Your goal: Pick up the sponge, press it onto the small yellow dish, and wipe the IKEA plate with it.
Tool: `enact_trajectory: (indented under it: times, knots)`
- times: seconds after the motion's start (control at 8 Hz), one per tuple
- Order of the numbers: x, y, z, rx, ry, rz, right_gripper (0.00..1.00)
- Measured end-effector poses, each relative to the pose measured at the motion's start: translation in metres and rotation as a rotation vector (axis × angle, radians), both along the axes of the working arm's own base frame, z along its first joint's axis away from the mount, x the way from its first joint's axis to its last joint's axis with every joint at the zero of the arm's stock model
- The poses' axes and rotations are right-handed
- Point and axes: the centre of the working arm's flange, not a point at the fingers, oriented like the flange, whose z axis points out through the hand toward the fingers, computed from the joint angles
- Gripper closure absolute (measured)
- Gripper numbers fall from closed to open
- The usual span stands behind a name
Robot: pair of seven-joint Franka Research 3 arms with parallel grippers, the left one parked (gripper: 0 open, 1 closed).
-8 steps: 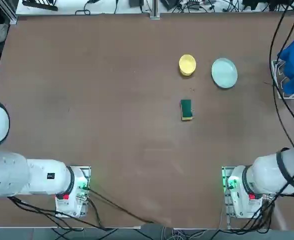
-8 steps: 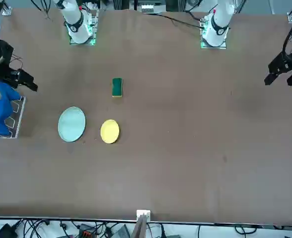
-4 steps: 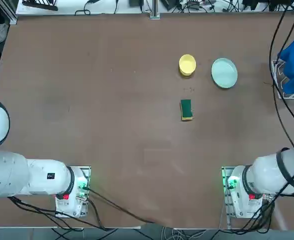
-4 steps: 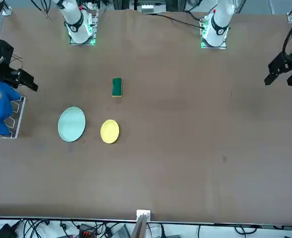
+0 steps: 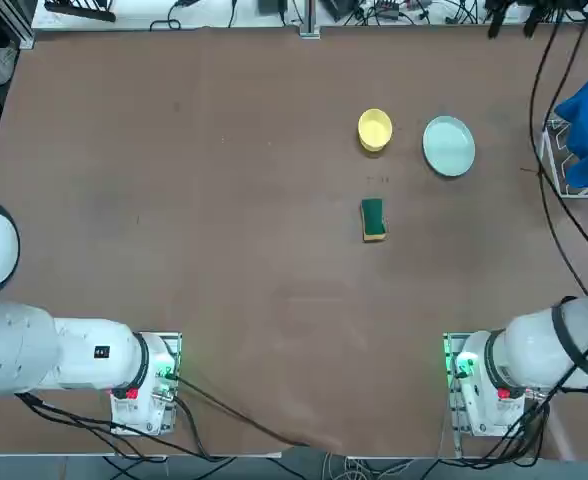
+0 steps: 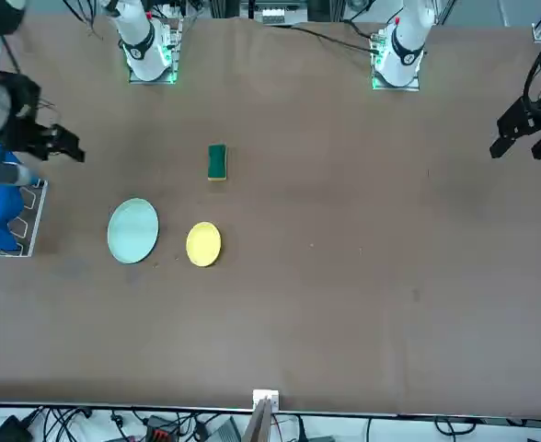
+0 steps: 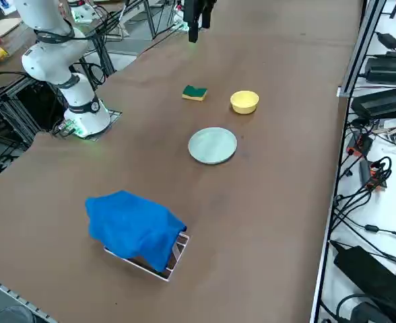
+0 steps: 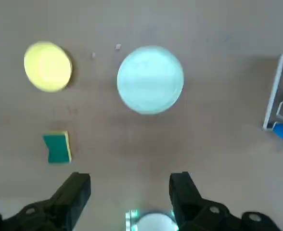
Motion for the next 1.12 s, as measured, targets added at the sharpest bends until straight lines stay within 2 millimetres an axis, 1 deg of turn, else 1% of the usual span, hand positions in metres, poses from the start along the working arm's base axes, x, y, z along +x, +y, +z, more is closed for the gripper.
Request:
enact_trajectory:
  times: [0.12, 0.38, 0.5, 0.62, 0.75, 1.12]
  knots:
    - [-0.001, 0.012, -0.017, -0.005, 0.045, 0.018, 0.0]
    - [-0.006, 0.023, -0.043, -0.011, 0.079, 0.038, 0.0]
    - [-0.009, 0.028, -0.055, -0.01, 0.054, 0.042, 0.0]
    - [-0.019, 0.036, -0.069, -0.009, 0.02, 0.04, 0.0]
    - [-0.035, 0.046, -0.087, -0.002, -0.013, 0.033, 0.0]
    - [-0.098, 0.075, -0.15, 0.013, -0.089, 0.011, 0.0]
